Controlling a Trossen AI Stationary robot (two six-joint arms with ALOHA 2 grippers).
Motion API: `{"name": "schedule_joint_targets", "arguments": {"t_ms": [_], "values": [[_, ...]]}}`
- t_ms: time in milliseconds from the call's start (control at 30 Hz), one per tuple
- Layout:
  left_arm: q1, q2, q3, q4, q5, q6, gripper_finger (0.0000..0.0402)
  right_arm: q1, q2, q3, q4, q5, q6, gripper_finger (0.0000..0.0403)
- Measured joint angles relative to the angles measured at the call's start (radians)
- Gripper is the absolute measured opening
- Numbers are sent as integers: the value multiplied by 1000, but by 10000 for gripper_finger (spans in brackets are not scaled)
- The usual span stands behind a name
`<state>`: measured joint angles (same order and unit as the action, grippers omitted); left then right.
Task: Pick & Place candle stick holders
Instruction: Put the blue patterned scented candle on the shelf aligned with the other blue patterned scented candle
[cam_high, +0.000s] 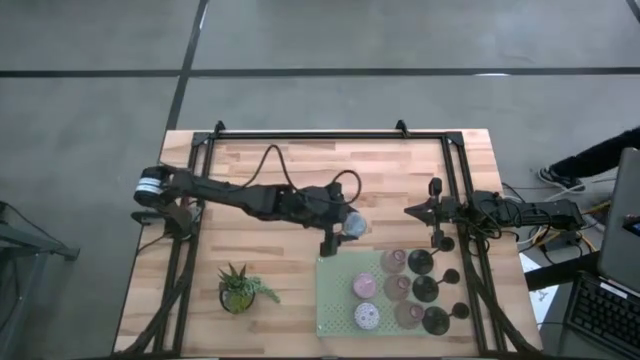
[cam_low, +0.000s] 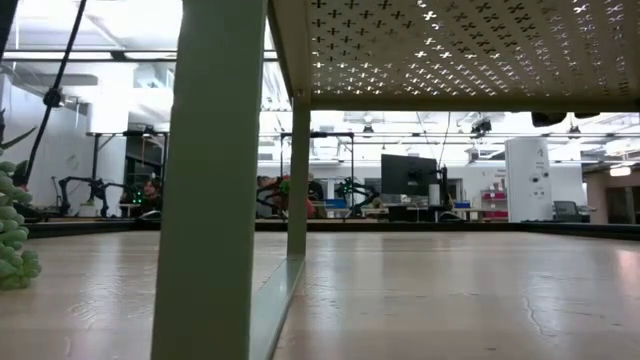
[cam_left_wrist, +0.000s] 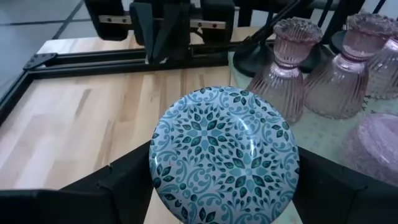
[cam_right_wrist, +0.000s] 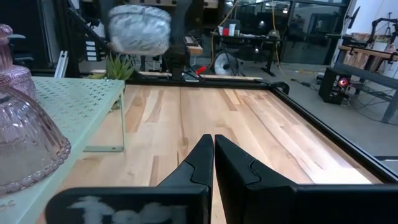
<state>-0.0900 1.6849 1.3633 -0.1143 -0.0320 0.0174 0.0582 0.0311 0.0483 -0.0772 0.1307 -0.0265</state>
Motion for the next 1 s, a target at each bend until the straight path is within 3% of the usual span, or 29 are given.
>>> {"name": "schedule_joint_targets", "arguments": {"t_ms": [300,500,1000], "values": [[-49,122,101,-10,121,8,310,0,4,0,0,0,0,8],[-83,168,165,-85,123,32,310,0,4,0,0,0,-2,8],[-94,190,154,-105,120,56,310,0,4,0,0,0,-2,8]]}}
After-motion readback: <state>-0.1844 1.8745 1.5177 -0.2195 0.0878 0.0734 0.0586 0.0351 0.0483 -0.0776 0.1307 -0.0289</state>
